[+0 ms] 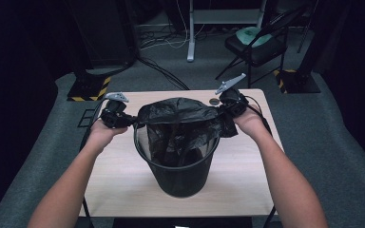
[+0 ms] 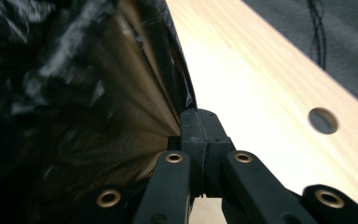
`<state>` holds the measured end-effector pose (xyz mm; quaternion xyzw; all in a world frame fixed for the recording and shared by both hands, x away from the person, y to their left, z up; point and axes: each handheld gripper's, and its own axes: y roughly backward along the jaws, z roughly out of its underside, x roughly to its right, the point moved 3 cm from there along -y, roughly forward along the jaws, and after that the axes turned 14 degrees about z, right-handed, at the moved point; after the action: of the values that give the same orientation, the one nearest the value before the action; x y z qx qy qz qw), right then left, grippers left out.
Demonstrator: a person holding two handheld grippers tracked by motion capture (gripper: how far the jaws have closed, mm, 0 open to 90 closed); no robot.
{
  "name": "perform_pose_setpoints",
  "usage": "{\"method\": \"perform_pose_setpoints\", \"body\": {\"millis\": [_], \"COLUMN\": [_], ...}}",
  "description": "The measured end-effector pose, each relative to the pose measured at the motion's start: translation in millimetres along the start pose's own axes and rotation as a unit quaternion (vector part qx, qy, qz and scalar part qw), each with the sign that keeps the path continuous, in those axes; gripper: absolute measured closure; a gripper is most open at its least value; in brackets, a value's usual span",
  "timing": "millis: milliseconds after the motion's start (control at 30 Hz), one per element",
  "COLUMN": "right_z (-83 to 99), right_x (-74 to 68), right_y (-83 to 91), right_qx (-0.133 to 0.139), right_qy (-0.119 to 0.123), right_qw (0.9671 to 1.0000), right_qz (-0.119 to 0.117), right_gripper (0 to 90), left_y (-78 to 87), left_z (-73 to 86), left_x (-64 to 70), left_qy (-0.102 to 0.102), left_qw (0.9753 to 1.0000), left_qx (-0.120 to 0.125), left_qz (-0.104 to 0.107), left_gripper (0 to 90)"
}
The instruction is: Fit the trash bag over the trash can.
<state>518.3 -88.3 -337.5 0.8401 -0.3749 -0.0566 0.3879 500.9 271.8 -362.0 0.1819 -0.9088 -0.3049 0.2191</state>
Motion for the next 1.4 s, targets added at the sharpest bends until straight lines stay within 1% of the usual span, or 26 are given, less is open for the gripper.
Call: {"method": "perform_pose_setpoints", "body": {"millis": [33, 67, 133, 200, 267, 367, 433, 533, 600, 700, 767, 833, 867, 933, 967, 1000, 1100, 1167, 1233, 1400], "right_z": [2.9, 5.8, 11.9, 15.5, 17.1, 20.3, 22.6, 26.5, 28.3, 30.4, 31.6, 33.2, 33.7, 34.7, 34.9, 35.3, 36.2, 36.3, 36.0, 33.4], "right_x": [-1.0, -2.0, -4.2, -5.9, -8.9, -13.8, -16.1, -16.9, -16.8, -15.9, -14.8, -12.2, -10.5, -4.0, -2.0, 2.2, 10.3, 14.7, 17.4, 20.5], "right_y": [-0.1, 0.3, 0.0, -1.0, -2.3, -5.3, -8.5, -13.5, -16.3, -15.9, -13.7, -10.2, -7.6, 0.4, 3.7, 9.1, 21.9, 30.9, 39.3, 63.3], "right_qx": [-0.002, -0.005, -0.009, -0.007, -0.004, -0.002, -0.003, -0.012, -0.01, -0.006, -0.005, -0.003, 0.002, 0.014, 0.018, 0.027, 0.042, 0.049, 0.053, 0.066], "right_qy": [-0.004, -0.006, -0.006, -0.008, -0.008, -0.003, -0.009, -0.015, -0.016, -0.02, -0.027, -0.029, -0.035, -0.052, -0.057, -0.063, -0.074, -0.078, -0.079, -0.072], "right_qw": [1.0, 0.9999, 0.9996, 0.9992, 0.999, 0.9987, 0.9986, 0.9983, 0.9982, 0.998, 0.9978, 0.9978, 0.9978, 0.9976, 0.9974, 0.9972, 0.9962, 0.9957, 0.9955, 0.9952], "right_qz": [-0.008, -0.015, -0.027, -0.038, -0.044, -0.05, -0.053, -0.055, -0.056, -0.06, -0.061, -0.059, -0.055, -0.043, -0.039, -0.03, -0.018, -0.01, -0.004, 0.009], "right_gripper": [89.4, 89.3, 89.3, 89.3, 89.2, 88.8, 88.5, 87.7, 86.9, 85.5, 84.6, 80.2, 75.2, 70.1, 67.6, 64.8, 62.0, 60.3, 59.2, 56.9], "left_y": [2.3, 4.1, 5.5, 5.8, 6.3, 6.0, 5.0, 2.5, 0.8, -0.1, 1.0, 3.9, 6.2, 12.4, 17.3, 21.7, 34.7, 44.3, 52.7, 68.4], "left_z": [2.3, 5.2, 12.4, 16.9, 20.8, 26.7, 29.9, 36.0, 39.6, 43.5, 44.5, 44.8, 44.9, 44.6, 44.0, 43.3, 39.7, 36.4, 33.2, 26.9], "left_x": [2.6, 4.3, 5.4, 6.0, 7.5, 9.6, 8.3, 3.1, 1.2, 1.4, 2.4, 3.6, 4.1, 4.9, 6.0, 7.0, 11.4, 15.5, 20.4, 36.2], "left_qy": [-0.005, -0.006, 0.001, 0.006, 0.006, 0.005, 0.009, 0.021, 0.029, 0.031, 0.027, 0.024, 0.026, 0.027, 0.026, 0.023, 0.016, 0.011, 0.002, -0.024], "left_qw": [1.0, 1.0, 0.9999, 0.9998, 0.9997, 0.9997, 0.9997, 0.9995, 0.9992, 0.9991, 0.9992, 0.9994, 0.9995, 0.9993, 0.9993, 0.9994, 0.999, 0.9985, 0.9981, 0.9972], "left_qx": [0.002, 0.005, 0.002, 0.005, 0.009, 0.008, 0.006, 0.005, 0.006, 0.005, 0.005, 0.008, 0.011, 0.019, 0.024, 0.027, 0.041, 0.05, 0.058, 0.068], "left_qz": [0.0, 0.005, 0.017, 0.021, 0.023, 0.024, 0.023, 0.024, 0.026, 0.029, 0.028, 0.024, 0.017, 0.016, 0.01, 0.004, -0.013, -0.021, -0.022, -0.018], "left_gripper": [89.4, 89.4, 89.3, 89.2, 89.2, 89.2, 89.2, 89.2, 89.2, 89.2, 89.1, 88.4, 85.5, 78.3, 74.9, 70.7, 62.5, 58.9, 56.7, 52.1]}}
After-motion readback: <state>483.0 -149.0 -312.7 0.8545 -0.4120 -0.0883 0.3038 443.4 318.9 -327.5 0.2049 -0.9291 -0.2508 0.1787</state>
